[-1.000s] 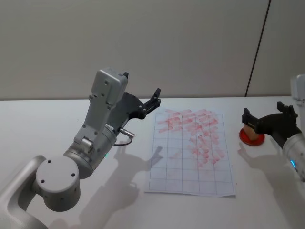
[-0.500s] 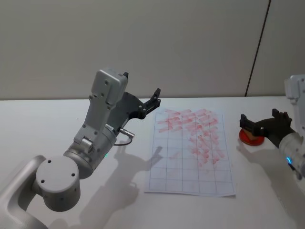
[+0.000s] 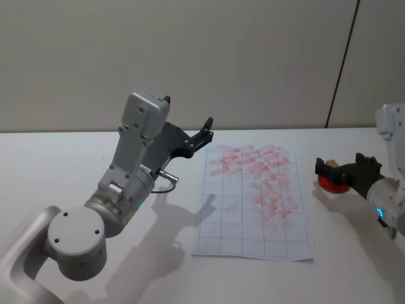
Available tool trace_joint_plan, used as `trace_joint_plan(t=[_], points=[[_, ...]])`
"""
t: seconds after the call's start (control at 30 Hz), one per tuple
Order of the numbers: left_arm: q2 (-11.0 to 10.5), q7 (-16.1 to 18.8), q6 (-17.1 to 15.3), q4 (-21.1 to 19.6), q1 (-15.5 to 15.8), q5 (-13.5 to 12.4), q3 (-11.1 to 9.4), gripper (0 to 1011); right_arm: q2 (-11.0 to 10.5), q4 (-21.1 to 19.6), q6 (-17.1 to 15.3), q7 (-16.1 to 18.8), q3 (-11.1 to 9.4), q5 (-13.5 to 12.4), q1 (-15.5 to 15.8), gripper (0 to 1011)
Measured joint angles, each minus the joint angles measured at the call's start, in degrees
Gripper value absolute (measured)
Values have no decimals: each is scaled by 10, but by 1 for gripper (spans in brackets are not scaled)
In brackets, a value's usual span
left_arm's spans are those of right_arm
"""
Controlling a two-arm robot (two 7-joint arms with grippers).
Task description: Use the one hand to pick up the stamp and affix it onto the A4 paper.
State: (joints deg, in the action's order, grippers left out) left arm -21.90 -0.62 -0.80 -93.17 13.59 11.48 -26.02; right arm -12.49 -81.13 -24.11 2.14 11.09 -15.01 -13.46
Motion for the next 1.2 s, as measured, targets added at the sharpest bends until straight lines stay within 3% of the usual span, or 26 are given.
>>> trace_joint_plan(t=[0.27, 0.47, 0.87, 1.07, 1.2], points=[[0, 0, 0, 0, 0, 0, 0, 1001, 5, 30, 1, 11, -1, -2, -15, 999], [0, 0, 0, 0, 0, 0, 0, 1001, 8, 46, 3, 16, -1, -1, -22, 887], [0, 0, 0, 0, 0, 0, 0, 1001, 14, 72, 4, 21, 1, 5, -36, 534], [0, 0, 0, 0, 0, 0, 0, 1001, 16, 83, 0, 21, 2, 8, -41, 309], [0, 0, 0, 0, 0, 0, 0, 1001, 18, 91, -4, 18, 2, 10, -45, 229]])
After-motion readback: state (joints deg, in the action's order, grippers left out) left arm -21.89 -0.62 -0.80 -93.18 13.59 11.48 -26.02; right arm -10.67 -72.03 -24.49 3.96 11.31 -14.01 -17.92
